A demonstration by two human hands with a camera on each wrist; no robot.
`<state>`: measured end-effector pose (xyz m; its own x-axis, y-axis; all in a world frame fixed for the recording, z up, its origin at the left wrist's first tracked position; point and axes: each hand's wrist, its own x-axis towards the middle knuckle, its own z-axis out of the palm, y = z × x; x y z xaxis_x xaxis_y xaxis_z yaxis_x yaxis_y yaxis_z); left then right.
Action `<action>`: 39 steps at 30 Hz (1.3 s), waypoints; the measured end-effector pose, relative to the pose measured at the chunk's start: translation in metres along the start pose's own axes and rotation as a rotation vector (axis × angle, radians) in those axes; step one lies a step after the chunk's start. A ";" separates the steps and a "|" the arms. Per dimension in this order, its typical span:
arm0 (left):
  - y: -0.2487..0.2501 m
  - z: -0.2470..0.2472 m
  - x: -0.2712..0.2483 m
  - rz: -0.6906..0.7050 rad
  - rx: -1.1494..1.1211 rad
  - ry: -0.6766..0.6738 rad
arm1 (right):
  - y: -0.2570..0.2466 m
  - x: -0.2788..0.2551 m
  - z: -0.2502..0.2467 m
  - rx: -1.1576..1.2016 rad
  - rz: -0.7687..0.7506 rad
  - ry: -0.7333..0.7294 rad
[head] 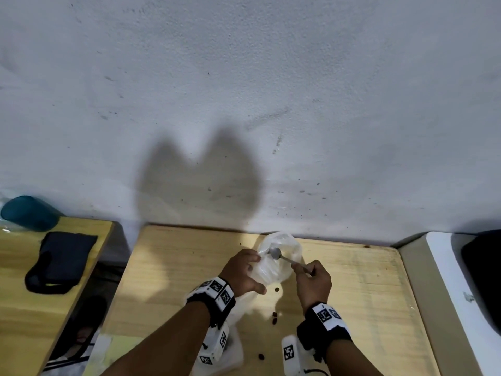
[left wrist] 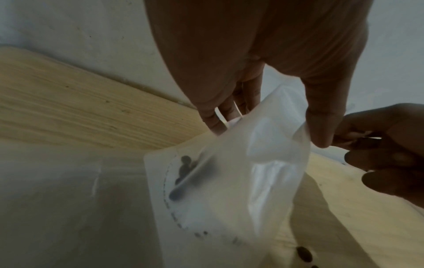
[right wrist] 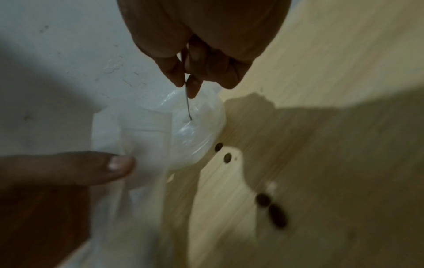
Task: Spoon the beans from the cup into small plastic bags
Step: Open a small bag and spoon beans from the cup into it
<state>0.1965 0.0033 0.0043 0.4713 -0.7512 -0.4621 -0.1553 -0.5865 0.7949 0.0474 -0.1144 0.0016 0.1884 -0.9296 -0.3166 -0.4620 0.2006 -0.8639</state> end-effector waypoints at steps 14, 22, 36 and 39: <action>-0.005 -0.015 0.001 -0.090 -0.074 0.094 | 0.009 0.011 -0.009 0.309 0.316 -0.013; 0.001 -0.015 -0.003 -0.106 -0.032 0.145 | -0.014 0.016 -0.040 0.373 0.224 -0.070; 0.004 -0.012 -0.007 -0.120 0.014 0.118 | -0.044 0.008 -0.037 0.157 -0.209 -0.204; 0.003 -0.012 -0.009 -0.106 0.015 0.100 | -0.031 0.017 -0.035 0.252 0.029 0.001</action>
<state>0.2027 0.0122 0.0153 0.5700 -0.6511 -0.5012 -0.1124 -0.6661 0.7374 0.0346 -0.1471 0.0368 0.1769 -0.9226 -0.3428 -0.2366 0.2982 -0.9247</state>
